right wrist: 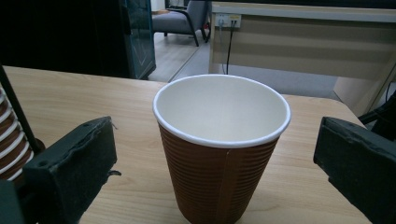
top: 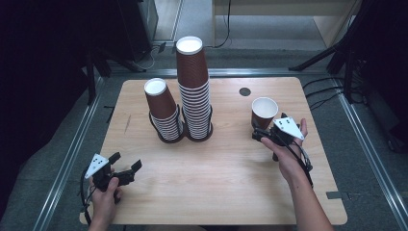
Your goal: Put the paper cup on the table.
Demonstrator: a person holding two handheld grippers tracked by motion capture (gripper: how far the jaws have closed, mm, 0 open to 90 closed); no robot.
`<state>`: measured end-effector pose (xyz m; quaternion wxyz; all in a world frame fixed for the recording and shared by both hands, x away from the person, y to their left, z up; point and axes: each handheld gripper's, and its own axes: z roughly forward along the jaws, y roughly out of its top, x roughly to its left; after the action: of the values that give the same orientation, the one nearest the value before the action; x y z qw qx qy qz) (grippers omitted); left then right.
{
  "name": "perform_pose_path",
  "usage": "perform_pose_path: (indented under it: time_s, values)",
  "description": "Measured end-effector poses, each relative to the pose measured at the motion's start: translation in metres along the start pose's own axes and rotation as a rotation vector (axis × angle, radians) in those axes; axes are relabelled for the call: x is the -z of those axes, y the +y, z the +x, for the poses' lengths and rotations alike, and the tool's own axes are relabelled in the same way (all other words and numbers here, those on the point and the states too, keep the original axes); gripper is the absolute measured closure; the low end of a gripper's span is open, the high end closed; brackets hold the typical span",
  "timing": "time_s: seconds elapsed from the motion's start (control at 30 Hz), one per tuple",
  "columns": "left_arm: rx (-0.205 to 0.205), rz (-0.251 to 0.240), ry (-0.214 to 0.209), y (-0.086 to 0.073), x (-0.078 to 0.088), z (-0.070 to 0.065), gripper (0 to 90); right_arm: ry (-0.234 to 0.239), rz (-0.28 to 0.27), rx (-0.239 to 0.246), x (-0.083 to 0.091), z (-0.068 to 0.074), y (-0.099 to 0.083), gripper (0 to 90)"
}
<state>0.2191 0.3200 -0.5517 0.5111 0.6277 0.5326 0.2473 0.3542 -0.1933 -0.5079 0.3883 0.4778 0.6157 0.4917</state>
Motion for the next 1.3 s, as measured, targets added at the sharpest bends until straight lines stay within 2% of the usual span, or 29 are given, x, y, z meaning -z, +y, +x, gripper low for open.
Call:
perform_pose_path:
  time_s: [0.27,0.67,1.3]
  values:
    - [0.000,0.000,0.000,0.000,0.000,0.000,0.0,-0.007,-0.014,-0.015,0.014,-0.005,0.000,0.0]
    - [-0.002,0.003,0.002,0.000,0.000,-0.001,0.0,-0.018,-0.023,-0.008,0.035,-0.016,-0.003,0.0]
    - [-0.004,0.002,0.005,0.000,0.000,-0.001,0.0,-0.044,-0.025,-0.037,0.067,-0.038,-0.024,0.0]
